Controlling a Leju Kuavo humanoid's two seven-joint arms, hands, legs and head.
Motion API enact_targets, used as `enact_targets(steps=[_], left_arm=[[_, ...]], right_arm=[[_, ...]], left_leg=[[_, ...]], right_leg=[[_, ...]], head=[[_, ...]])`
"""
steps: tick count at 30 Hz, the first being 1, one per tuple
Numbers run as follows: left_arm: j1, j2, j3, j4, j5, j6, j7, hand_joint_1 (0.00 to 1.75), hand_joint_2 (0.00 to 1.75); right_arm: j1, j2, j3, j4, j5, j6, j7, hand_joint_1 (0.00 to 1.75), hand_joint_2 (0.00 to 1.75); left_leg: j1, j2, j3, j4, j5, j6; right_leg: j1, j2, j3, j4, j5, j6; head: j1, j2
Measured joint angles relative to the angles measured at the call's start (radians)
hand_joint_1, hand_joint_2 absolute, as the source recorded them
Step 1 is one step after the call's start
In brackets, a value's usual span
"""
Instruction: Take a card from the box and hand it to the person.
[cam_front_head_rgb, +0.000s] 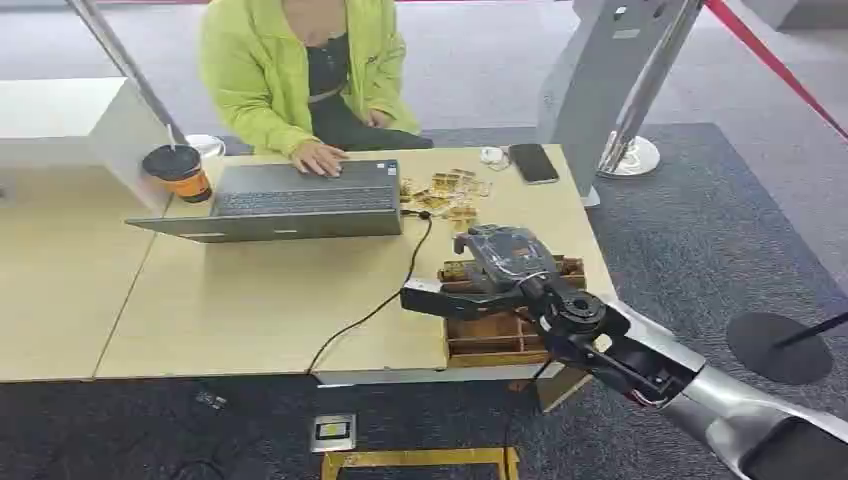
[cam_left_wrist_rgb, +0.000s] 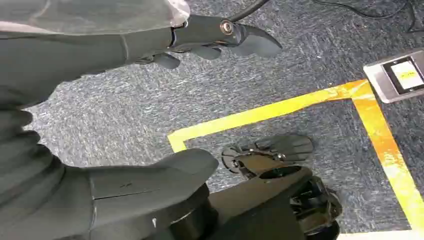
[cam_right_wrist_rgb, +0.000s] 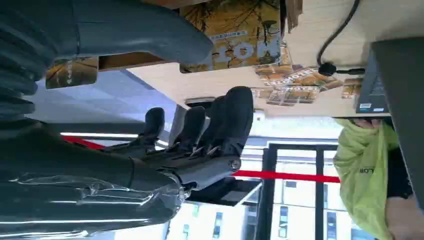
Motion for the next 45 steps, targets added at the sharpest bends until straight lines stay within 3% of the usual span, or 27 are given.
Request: enact_targets(steps=[16, 20, 24, 28, 31, 34, 36, 37, 38, 45], left_arm=[[0.0, 0.0, 0.0, 0.0, -0.003, -0.009, 0.0, 0.0, 1.75], [0.0, 0.0, 0.0, 0.0, -0.003, -0.009, 0.0, 0.0, 1.75], [-0.001, 0.0, 0.0, 0.0, -0.003, -0.009, 0.0, 0.0, 1.75], [-0.001, 0.0, 0.0, 0.0, -0.005, -0.011, 0.0, 0.0, 1.75], [-0.002, 0.0, 0.0, 0.0, -0.005, -0.012, 0.0, 0.0, 1.75], [-0.002, 0.0, 0.0, 0.0, -0.003, -0.012, 0.0, 0.0, 1.75], [-0.002, 0.0, 0.0, 0.0, -0.003, -0.012, 0.0, 0.0, 1.75], [-0.002, 0.0, 0.0, 0.0, -0.003, -0.012, 0.0, 0.0, 1.75], [-0.002, 0.0, 0.0, 0.0, -0.003, -0.012, 0.0, 0.0, 1.75], [-0.002, 0.0, 0.0, 0.0, 0.0, -0.011, 0.0, 0.0, 1.75]], right_arm=[[-0.004, 0.014, 0.002, 0.024, 0.005, -0.002, -0.005, 0.89, 1.75], [-0.004, 0.018, 0.004, 0.035, 0.006, -0.003, -0.005, 0.99, 1.75], [-0.006, 0.023, 0.006, 0.046, 0.006, -0.002, -0.005, 0.96, 1.75], [-0.008, 0.027, 0.01, 0.059, 0.008, -0.002, -0.005, 1.12, 1.75], [-0.011, 0.03, 0.015, 0.068, 0.011, -0.005, -0.006, 1.01, 1.75], [-0.012, 0.034, 0.016, 0.076, 0.014, -0.01, -0.01, 1.06, 1.75], [-0.013, 0.037, 0.016, 0.083, 0.016, -0.011, -0.011, 1.36, 1.75], [-0.014, 0.039, 0.016, 0.086, 0.016, -0.011, -0.011, 1.36, 1.75], [-0.015, 0.04, 0.017, 0.089, 0.017, -0.012, -0.011, 1.47, 1.75], [-0.022, 0.046, 0.019, 0.106, 0.019, -0.022, -0.017, 1.62, 1.75]], left_leg=[[0.0, 0.0, 0.0, 0.0, 0.0, 0.0], [0.0, 0.0, 0.0, 0.0, 0.0, 0.0], [0.0, 0.0, 0.0, 0.0, 0.0, 0.0], [0.0, 0.0, 0.0, 0.0, 0.0, 0.0], [0.0, 0.0, 0.0, 0.0, 0.0, 0.0], [0.0, 0.0, 0.0, 0.0, 0.0, 0.0], [0.0, 0.0, 0.0, 0.0, 0.0, 0.0], [0.0, 0.0, 0.0, 0.0, 0.0, 0.0], [0.0, 0.0, 0.0, 0.0, 0.0, 0.0], [0.0, 0.0, 0.0, 0.0, 0.0, 0.0]], right_leg=[[0.0, 0.0, 0.0, 0.0, 0.0, 0.0], [0.0, 0.0, 0.0, 0.0, 0.0, 0.0], [0.0, 0.0, 0.0, 0.0, 0.0, 0.0], [0.0, 0.0, 0.0, 0.0, 0.0, 0.0], [0.0, 0.0, 0.0, 0.0, 0.0, 0.0], [0.0, 0.0, 0.0, 0.0, 0.0, 0.0], [0.0, 0.0, 0.0, 0.0, 0.0, 0.0], [0.0, 0.0, 0.0, 0.0, 0.0, 0.0], [0.0, 0.0, 0.0, 0.0, 0.0, 0.0], [0.0, 0.0, 0.0, 0.0, 0.0, 0.0]], head=[[0.0, 0.0], [0.0, 0.0], [0.0, 0.0], [0.0, 0.0], [0.0, 0.0], [0.0, 0.0], [0.0, 0.0], [0.0, 0.0], [0.0, 0.0], [0.0, 0.0]])
